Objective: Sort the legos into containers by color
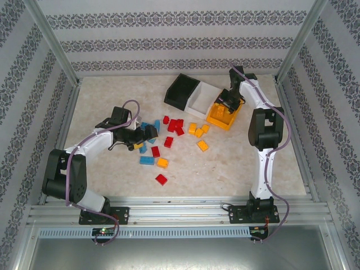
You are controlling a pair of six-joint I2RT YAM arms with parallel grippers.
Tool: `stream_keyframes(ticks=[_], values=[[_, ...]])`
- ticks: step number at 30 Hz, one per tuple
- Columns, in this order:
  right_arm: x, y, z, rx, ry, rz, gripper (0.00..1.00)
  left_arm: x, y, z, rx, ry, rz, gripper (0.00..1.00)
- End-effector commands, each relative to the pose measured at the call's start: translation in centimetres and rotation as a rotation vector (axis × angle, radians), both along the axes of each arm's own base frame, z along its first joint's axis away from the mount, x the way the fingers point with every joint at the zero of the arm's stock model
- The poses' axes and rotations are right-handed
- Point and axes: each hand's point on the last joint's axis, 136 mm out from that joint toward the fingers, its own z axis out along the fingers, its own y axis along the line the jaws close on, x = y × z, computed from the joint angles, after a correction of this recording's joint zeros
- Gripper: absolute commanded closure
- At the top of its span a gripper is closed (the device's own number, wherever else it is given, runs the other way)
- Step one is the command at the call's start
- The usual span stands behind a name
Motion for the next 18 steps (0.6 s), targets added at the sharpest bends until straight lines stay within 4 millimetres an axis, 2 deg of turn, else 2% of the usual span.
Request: stream_keyframes(ticks=[1, 5, 9, 13, 18], values=[[-0.6, 0.7, 5.1, -0.043, -0.100, 0.058, 0.48, 0.4, -0.4, 0.6, 0.003, -0.024, -0.017, 0.00], [-2.3, 2.0, 8.1, -0.104, -0.156, 0.157, 0.46, 0.4, -0.4, 0.9, 0.002, -0.034, -0.023, 0.00], [-5.7, 4.1, 9.2, -0.163, -0.160, 0.319, 0.42, -0.1, -0.4, 1.2, 0.042, -0.038, -0.050, 0.00], [-10.2, 6.4, 8.1, -0.206, -0.112, 0.505, 0.38, -1.4, -0.7, 1.2, 0.108, -0.040, -0.116, 0.00], [-16.7, 8.7, 4.5, -0.196, 0.000, 0.674, 0.28, -2.9, -1.5, 1.2, 0.131, -0.074, -0.166, 0.00]])
